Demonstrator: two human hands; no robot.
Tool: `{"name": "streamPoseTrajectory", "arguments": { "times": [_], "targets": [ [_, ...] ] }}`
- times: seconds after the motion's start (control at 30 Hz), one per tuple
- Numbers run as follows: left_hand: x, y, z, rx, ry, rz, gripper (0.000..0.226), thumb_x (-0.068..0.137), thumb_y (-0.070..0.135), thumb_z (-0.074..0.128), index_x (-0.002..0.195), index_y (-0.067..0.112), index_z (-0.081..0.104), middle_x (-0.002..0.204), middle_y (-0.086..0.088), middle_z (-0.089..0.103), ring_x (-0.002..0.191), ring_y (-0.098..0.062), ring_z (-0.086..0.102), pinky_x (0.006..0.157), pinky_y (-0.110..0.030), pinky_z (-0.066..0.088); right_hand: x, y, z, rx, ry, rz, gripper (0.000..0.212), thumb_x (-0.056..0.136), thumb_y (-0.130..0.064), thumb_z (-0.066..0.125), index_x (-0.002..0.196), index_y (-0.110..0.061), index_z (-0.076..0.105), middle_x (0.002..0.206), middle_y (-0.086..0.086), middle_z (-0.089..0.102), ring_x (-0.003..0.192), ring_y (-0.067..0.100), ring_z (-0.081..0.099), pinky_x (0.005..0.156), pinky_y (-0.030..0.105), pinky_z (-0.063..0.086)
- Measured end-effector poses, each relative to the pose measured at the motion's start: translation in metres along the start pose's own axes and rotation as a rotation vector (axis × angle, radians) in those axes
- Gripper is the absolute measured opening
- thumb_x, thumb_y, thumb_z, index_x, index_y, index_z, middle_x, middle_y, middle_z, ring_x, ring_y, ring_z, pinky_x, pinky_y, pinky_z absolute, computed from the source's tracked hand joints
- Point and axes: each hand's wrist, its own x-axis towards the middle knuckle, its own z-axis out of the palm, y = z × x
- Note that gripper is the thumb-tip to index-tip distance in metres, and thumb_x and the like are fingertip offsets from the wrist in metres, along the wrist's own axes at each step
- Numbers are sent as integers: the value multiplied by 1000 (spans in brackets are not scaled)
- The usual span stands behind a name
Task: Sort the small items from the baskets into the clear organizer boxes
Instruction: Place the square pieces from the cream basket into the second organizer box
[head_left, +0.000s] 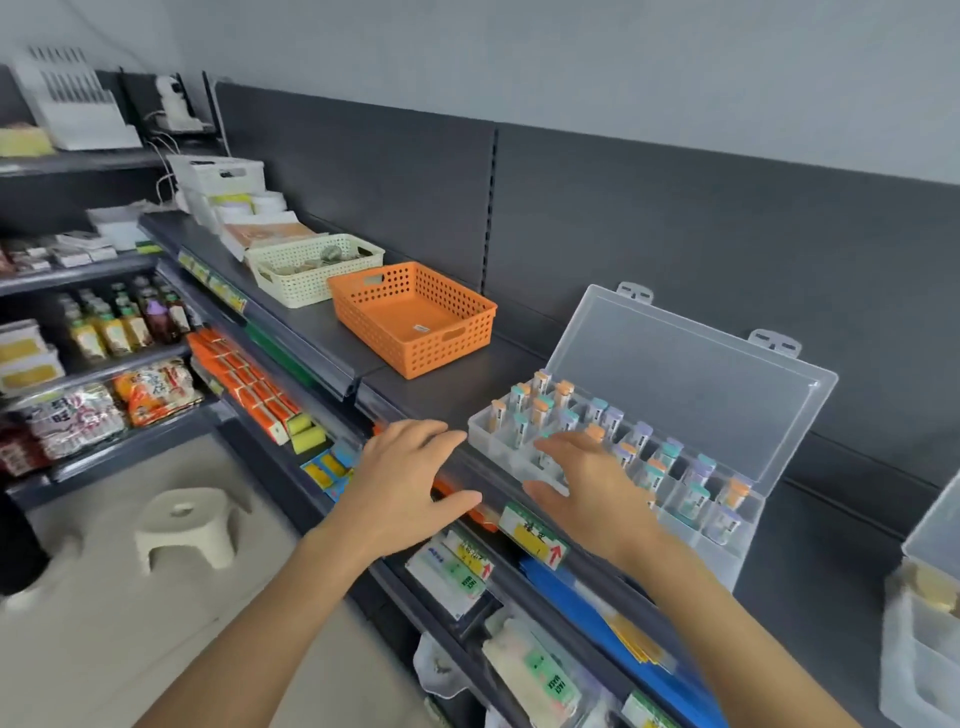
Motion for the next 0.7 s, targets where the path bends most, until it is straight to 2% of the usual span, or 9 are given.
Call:
{"name": "streamPoseTrajectory", "arguments": {
  "times": [0.1, 0.23, 0.3, 0.43, 0.53, 0.7],
  "targets": [
    [3, -31, -7, 9, 15, -45, 82, 76, 74, 29, 144, 29, 35, 146, 8, 36, 136, -13, 26, 111, -38, 23, 36, -21, 14, 25, -7, -45, 47, 93, -32, 57, 135, -12, 49, 137, 5, 49, 121, 20, 49, 97, 25, 39],
    [17, -78, -17, 43, 35, -99, 87, 71, 75, 24, 144, 28, 37, 144, 9, 38, 134, -13, 28, 109, -36, 23, 93, -45, 35, 78, 2, -104, 53, 93, -32, 58, 140, -11, 45, 143, 6, 44, 129, 18, 44, 102, 22, 33],
    [30, -104, -22, 69, 37, -125, 89, 70, 75, 23, 144, 28, 36, 144, 9, 38, 134, -14, 28, 110, -36, 23, 123, -55, 45, 102, 13, -135, 53, 92, -31, 60, 138, -9, 47, 140, 8, 46, 128, 20, 45, 104, 27, 35],
    [62, -153, -31, 104, 38, -167, 89, 70, 76, 22, 143, 28, 37, 143, 8, 39, 133, -14, 29, 109, -36, 24, 188, -72, 59, 147, 41, -154, 42, 90, -27, 63, 125, -4, 56, 126, 11, 54, 117, 25, 51, 96, 37, 45],
    [82, -189, -38, 99, 31, -206, 89, 70, 77, 21, 144, 28, 36, 143, 8, 39, 133, -14, 29, 109, -37, 24, 233, -85, 68, 148, 41, -193, 49, 91, -29, 61, 134, -8, 51, 133, 10, 51, 124, 25, 47, 101, 32, 40],
    [105, -245, -49, 94, 28, -259, 86, 72, 75, 26, 144, 29, 35, 143, 9, 39, 132, -14, 29, 108, -36, 25, 300, -109, 86, 143, 23, -181, 53, 91, -31, 61, 137, -9, 48, 138, 12, 48, 130, 27, 42, 104, 35, 39]
  ]
}}
